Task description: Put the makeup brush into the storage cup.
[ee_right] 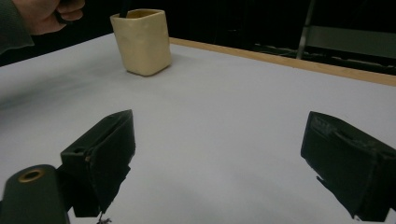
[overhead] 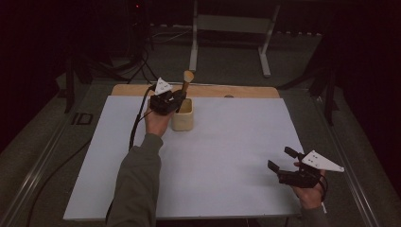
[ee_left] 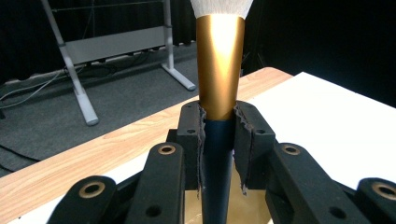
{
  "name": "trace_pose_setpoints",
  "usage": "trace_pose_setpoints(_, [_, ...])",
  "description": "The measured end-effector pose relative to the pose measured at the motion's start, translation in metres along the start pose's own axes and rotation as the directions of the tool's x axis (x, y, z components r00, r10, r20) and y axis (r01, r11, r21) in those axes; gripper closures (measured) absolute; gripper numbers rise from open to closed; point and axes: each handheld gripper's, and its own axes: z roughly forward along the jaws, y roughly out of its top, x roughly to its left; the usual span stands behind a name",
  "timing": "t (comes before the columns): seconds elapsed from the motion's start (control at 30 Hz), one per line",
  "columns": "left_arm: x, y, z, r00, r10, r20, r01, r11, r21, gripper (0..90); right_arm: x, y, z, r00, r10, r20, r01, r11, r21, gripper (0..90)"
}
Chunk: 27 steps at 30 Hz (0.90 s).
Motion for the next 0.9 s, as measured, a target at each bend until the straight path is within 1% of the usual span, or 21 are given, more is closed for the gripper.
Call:
trace_pose_setpoints(0.03, [-0.0001,-0.0008,-0.0001,1.0,0.001,0.009,-0.001,1.0,-0.004,72.8,0.0,0.0,0.0,1.0,0.0,0.0,0.0,1.0,0.0,10.0])
trace_pose_setpoints(0.07, [-0.0011,-0.0004,-0.0004,0.9999,-0.005,-0.014,0.005,0.9999,-0.011,59.6,-0.0001,0.0,-0.0001,1.0,0.001,-0.001,-0.001,1.0,-0.001,10.0])
trace_pose_setpoints(0.1, [0.0,0.0005,-0.0006,0.9997,-0.025,-0.003,0.025,0.9996,-0.012,40.0,-0.0002,0.0001,-0.0004,1.0,0.0,0.002,0.0,1.0,-0.002,10.0])
trace_pose_setpoints(0.13, [0.0012,0.0014,-0.0006,0.9991,-0.042,0.004,0.042,0.9991,-0.007,29.5,-0.0005,0.0002,-0.0006,1.0,-0.001,0.002,0.001,1.0,-0.003,10.0])
trace_pose_setpoints(0.17, [0.0015,0.0019,-0.0008,0.9989,-0.045,-0.007,0.045,0.999,-0.003,20.1,-0.0005,0.0002,-0.0007,1.0,-0.001,0.002,0.001,1.0,-0.003,10.0])
trace_pose_setpoints(0.2, [0.0019,0.0022,-0.0012,0.9988,-0.05,-0.006,0.05,0.9988,0.002,16.6,-0.0004,0.0002,-0.0006,1.0,-0.001,0.002,0.001,1.0,-0.002,10.0])
trace_pose_setpoints(0.23, [0.0021,0.0023,-0.0016,0.9988,-0.049,-0.005,0.049,0.9988,0.004,15.9,0.0,0.0002,-0.0004,1.0,0.001,0.001,-0.001,1.0,-0.002,10.0])
trace_pose_setpoints(0.27, [0.0018,0.0023,-0.0019,0.9988,-0.045,-0.02,0.045,0.999,0.005,14.8,0.0002,0.0003,-0.0003,1.0,-0.003,0.0,0.003,1.0,-0.001,10.0])
trace_pose_setpoints(0.33, [0.0026,0.0021,-0.0023,0.9985,-0.052,-0.013,0.052,0.9986,0.008,14.7,0.0005,0.0004,-0.0001,1.0,-0.003,0.0,0.003,1.0,0.0,10.0])
trace_pose_setpoints(0.37, [0.0024,0.0022,-0.0025,0.9985,-0.048,-0.024,0.049,0.9988,0.008,14.3,0.0004,0.0004,0.0,1.0,-0.003,0.0,0.003,1.0,-0.001,10.0])
trace_pose_setpoints(0.43, [0.0031,0.0025,-0.003,0.9984,-0.053,-0.019,0.054,0.9986,0.005,14.1,0.0003,0.0004,-0.0001,1.0,-0.002,0.001,0.002,1.0,0.0,10.0])
trace_pose_setpoints(0.47, [0.0027,0.0028,-0.0032,0.9984,-0.049,-0.028,0.049,0.9988,0.004,14.1,0.0002,0.0005,-0.0002,1.0,-0.003,0.0,0.003,1.0,-0.001,10.0])
trace_pose_setpoints(0.53, [0.0025,0.0031,-0.0033,0.9983,-0.053,-0.025,0.053,0.9986,-0.001,14.4,0.0003,0.0005,-0.0002,1.0,-0.003,0.001,0.003,1.0,-0.001,10.0])
trace_pose_setpoints(0.67, [0.002,0.0034,-0.0036,0.9982,-0.049,-0.035,0.049,0.9988,-0.002,14.1,0.0002,0.0005,-0.0003,1.0,-0.003,0.001,0.003,1.0,-0.001,10.0])
trace_pose_setpoints(0.7, [0.0022,0.0034,-0.0036,0.9983,-0.051,-0.029,0.051,0.9987,-0.002,14.0,0.0002,0.0005,-0.0003,1.0,-0.004,0.001,0.004,1.0,-0.001,10.0])
trace_pose_setpoints(0.9, [0.002,0.0034,-0.0042,0.9985,-0.047,-0.03,0.047,0.9989,0.003,14.2,0.0005,0.0004,0.0001,1.0,-0.004,0.0,0.004,1.0,-0.001,10.0])
